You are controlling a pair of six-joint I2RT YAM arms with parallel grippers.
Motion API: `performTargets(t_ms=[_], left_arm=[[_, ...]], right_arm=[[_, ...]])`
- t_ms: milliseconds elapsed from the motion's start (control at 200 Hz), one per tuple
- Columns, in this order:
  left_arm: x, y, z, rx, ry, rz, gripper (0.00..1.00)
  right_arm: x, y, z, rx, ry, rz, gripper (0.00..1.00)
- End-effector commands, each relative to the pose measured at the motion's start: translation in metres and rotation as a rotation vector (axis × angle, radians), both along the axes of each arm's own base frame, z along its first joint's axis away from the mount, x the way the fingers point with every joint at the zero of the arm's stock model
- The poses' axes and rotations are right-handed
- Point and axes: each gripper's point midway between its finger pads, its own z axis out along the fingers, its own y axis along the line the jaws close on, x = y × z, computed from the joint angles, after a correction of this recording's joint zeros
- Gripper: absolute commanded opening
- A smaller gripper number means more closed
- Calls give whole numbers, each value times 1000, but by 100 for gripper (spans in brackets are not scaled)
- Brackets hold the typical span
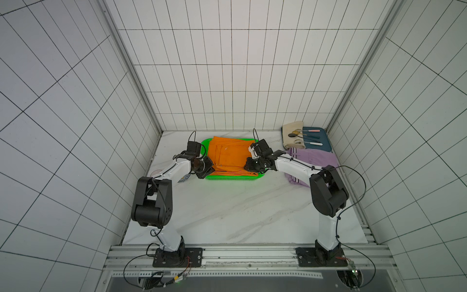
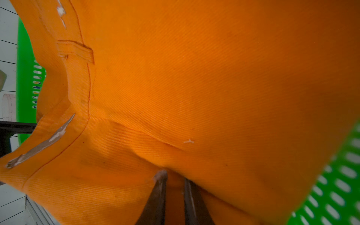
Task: Put the folded long pants in the basket
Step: Place the long pant in the basket, then move the long pant to the center of the board.
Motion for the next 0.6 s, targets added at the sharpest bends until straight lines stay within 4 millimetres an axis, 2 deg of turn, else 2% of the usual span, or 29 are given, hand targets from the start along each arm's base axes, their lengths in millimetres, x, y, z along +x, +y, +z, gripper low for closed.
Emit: performTargets(t_ms=[0,70,125,185,235,295,370,440,500,595], left_arm=[[-4,12,24,63,-64,28,0],[-6,13,58,68,-154,39,0],[-7,15,85,86,-233,68,0],[-4,19,112,105,-321,110,0],[3,22,131,114,-390,146,0],[15,23,142,105,-421,170,0],[35,16,145,102,-429,139,0],[57,5,132,104,-393,88,0],[72,0,109,94,-320,52,0],[96,-3,64,88,-229,19,0]], right_arm=[[-16,-22,-6,-106,18,2,25],[-7,-23,28,-88,-61,-12,27],[2,-25,64,-68,-146,-32,30],[13,-27,95,-66,-229,-51,33],[24,-29,108,-82,-281,-69,36],[39,-26,115,-92,-319,-71,36],[62,-24,112,-106,-328,-87,35],[83,-22,95,-128,-309,-98,35],[97,-21,83,-147,-297,-106,34],[116,-23,52,-180,-251,-121,33]])
